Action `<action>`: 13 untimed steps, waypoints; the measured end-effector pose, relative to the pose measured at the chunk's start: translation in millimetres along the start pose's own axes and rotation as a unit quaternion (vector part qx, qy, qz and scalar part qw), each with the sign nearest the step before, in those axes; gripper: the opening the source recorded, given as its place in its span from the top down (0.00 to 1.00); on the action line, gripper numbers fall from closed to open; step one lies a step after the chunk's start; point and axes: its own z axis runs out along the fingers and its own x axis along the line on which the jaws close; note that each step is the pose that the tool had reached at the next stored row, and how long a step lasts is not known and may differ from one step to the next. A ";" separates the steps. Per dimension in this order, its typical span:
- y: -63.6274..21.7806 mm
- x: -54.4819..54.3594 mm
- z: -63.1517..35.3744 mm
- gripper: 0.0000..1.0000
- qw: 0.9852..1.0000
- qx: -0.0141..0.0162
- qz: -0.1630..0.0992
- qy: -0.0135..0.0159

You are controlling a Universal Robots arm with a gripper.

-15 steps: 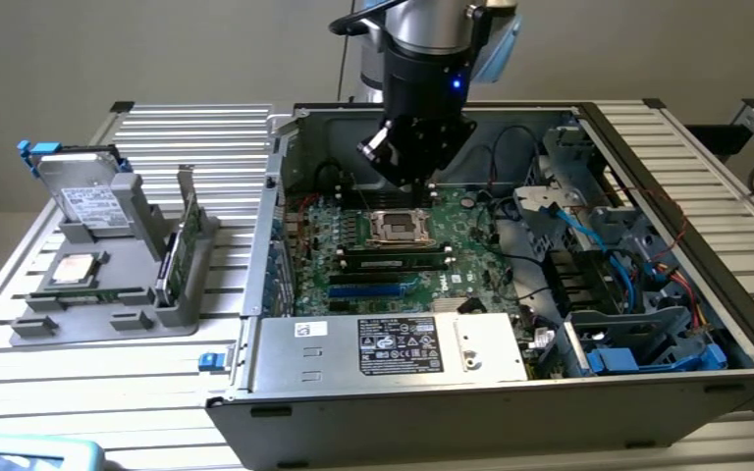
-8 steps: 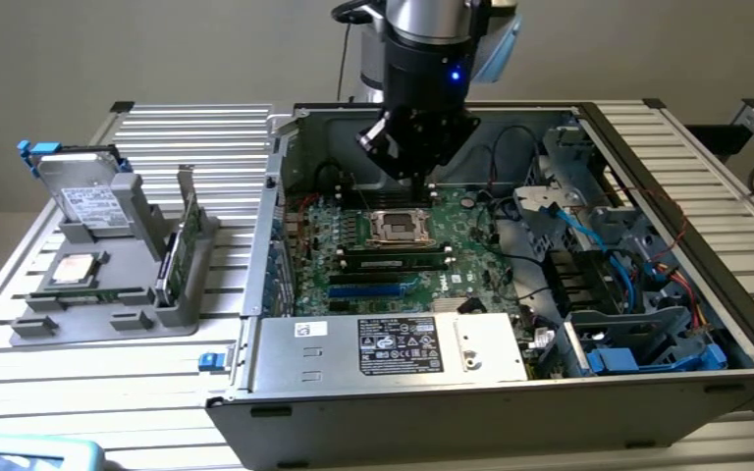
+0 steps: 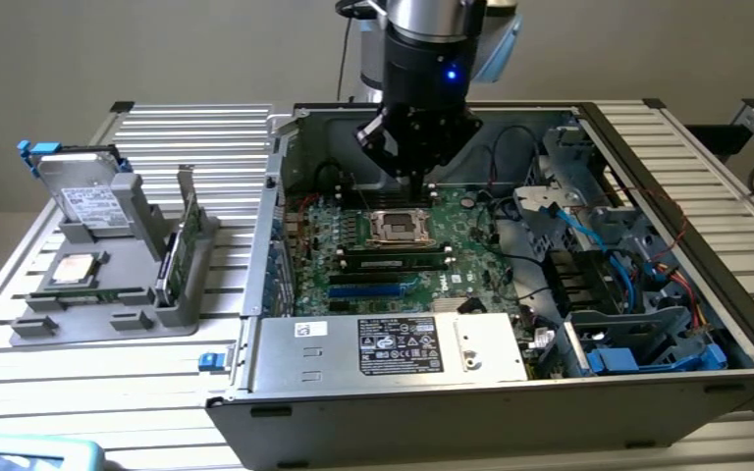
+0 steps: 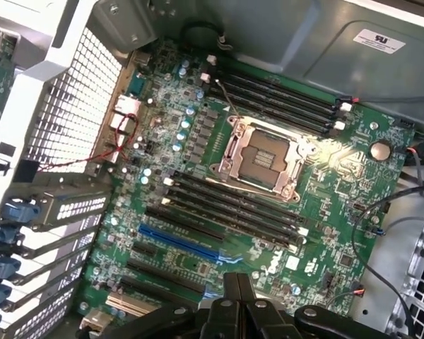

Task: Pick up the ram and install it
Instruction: 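Press down the ram until it locks into place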

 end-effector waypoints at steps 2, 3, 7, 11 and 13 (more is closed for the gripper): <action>0.0 0.0 -0.1 0.89 1.000 0.000 0.013 0.001; 0.0 0.0 -0.1 0.89 1.000 -0.001 0.020 0.001; 0.0 0.0 -0.2 0.89 0.999 -0.001 0.045 0.002; 0.0 0.0 -0.3 0.89 0.997 -0.002 0.071 0.004; 0.0 0.0 -0.3 0.89 0.996 -0.003 0.084 0.004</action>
